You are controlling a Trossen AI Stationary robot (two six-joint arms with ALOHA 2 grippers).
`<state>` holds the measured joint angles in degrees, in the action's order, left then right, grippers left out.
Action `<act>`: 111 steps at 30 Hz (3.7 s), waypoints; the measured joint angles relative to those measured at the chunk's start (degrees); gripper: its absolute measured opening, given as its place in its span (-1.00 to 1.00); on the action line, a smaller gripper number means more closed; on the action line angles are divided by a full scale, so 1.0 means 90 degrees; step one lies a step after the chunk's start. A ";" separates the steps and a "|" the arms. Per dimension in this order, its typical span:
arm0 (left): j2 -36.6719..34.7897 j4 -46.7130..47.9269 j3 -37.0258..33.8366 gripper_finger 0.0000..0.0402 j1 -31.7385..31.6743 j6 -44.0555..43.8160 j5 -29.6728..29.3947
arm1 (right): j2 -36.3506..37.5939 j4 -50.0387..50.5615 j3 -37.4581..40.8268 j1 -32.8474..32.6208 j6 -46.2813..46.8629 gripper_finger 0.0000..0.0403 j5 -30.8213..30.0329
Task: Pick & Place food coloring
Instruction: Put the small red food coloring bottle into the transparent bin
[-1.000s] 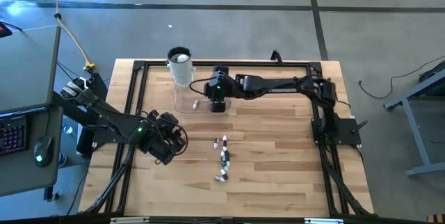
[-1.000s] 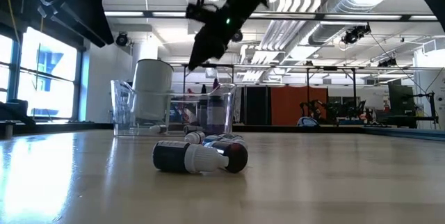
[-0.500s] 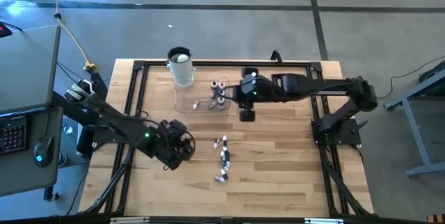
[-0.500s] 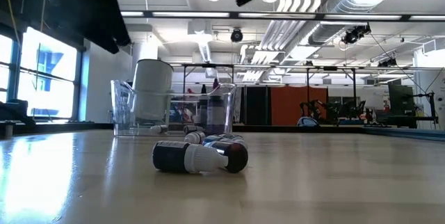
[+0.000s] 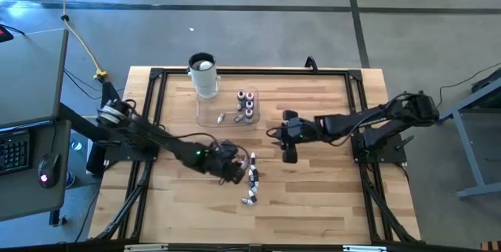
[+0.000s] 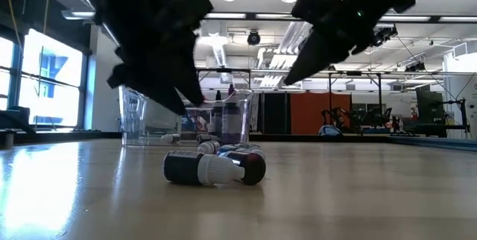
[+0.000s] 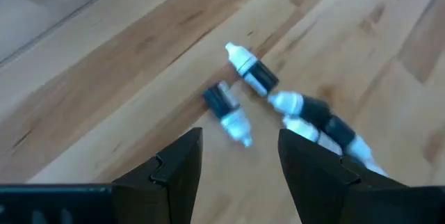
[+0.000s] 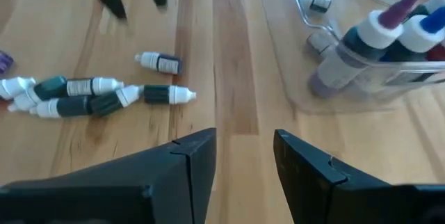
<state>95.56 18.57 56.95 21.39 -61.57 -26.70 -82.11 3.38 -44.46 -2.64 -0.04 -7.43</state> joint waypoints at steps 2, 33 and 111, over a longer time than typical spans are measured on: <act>0.0204 -0.0169 0.0000 -0.06 -0.0142 0.0035 0.0090 | 0.0000 -0.0499 0.0313 -0.0050 -0.0009 -0.32 -0.0004; 0.1031 -0.0619 0.0002 -0.14 -0.0501 0.2058 0.0307 | 0.0005 -0.0976 0.0446 -0.0087 -0.0044 -0.32 0.0062; 0.1051 -0.0896 0.0236 -0.27 -0.1431 0.1825 0.1269 | -0.2123 -0.2975 0.0446 0.0501 0.0001 -0.32 0.2210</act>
<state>105.01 10.51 59.07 8.51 -45.15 -15.28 -101.21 -23.40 -40.45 1.87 -0.03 12.46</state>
